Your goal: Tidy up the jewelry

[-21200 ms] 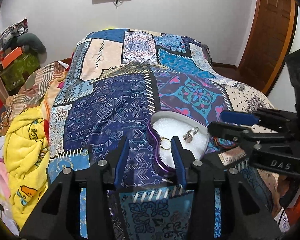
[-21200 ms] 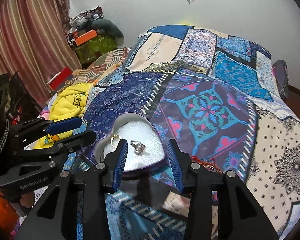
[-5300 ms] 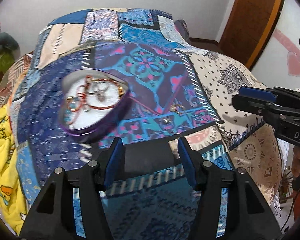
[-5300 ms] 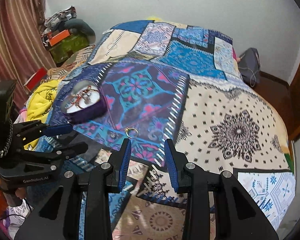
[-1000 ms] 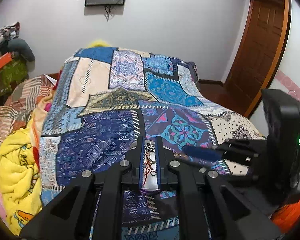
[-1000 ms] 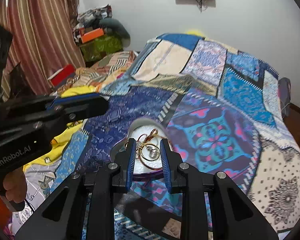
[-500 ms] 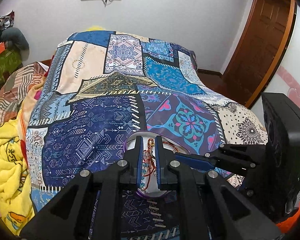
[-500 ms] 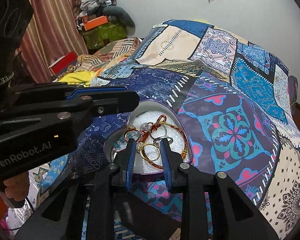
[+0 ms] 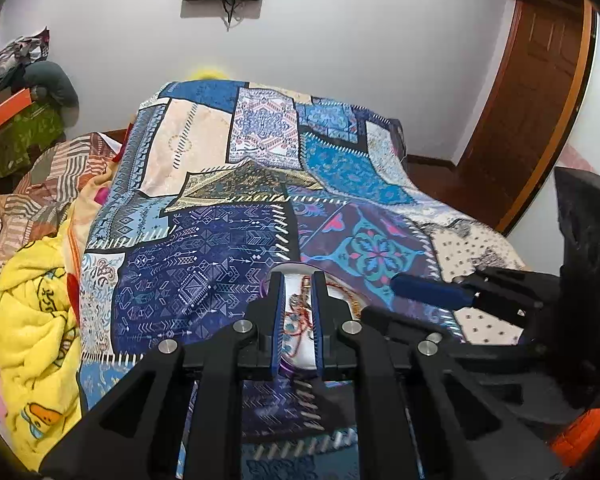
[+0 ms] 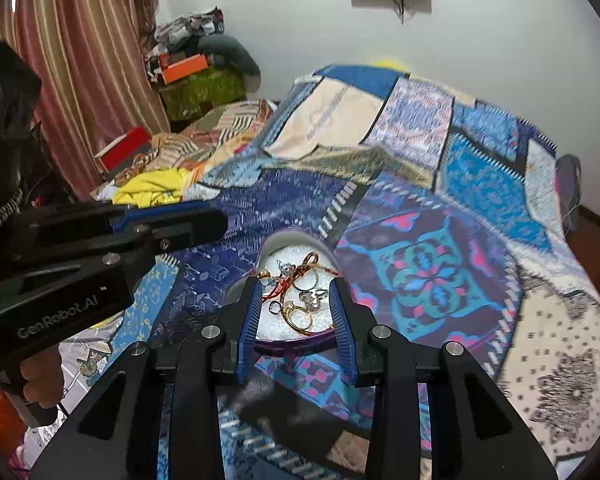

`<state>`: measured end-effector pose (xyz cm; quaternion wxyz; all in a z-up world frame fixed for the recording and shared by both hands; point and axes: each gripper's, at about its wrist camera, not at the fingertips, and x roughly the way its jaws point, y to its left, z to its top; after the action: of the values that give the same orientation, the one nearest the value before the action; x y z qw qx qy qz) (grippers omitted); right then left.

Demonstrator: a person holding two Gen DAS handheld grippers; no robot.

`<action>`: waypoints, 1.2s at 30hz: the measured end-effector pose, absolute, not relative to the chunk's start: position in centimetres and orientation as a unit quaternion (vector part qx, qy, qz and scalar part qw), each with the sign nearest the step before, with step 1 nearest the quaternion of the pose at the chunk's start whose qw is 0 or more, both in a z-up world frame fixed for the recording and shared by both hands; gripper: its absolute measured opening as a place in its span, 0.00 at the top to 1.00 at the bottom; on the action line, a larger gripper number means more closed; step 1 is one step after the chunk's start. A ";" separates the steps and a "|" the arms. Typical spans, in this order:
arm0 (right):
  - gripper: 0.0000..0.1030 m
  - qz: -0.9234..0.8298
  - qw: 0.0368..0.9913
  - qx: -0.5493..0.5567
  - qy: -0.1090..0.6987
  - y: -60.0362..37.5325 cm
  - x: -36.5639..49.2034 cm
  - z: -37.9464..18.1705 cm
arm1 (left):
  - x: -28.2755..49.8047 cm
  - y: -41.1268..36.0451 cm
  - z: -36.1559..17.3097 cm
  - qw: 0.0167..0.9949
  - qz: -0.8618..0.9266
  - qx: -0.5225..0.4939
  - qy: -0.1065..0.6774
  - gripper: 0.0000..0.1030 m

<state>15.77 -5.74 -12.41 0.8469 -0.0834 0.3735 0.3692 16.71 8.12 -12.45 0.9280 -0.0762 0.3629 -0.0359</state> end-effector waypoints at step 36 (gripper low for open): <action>0.01 0.252 0.966 0.020 0.058 -16.5 -1.5 3.8 | -5.6 0.0 3.6 0.994 0.086 0.016 0.072 0.01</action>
<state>-1.47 -16.51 3.78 0.9658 0.0205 0.0580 0.2520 -5.56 0.02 3.63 0.9936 0.0164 0.0716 0.0859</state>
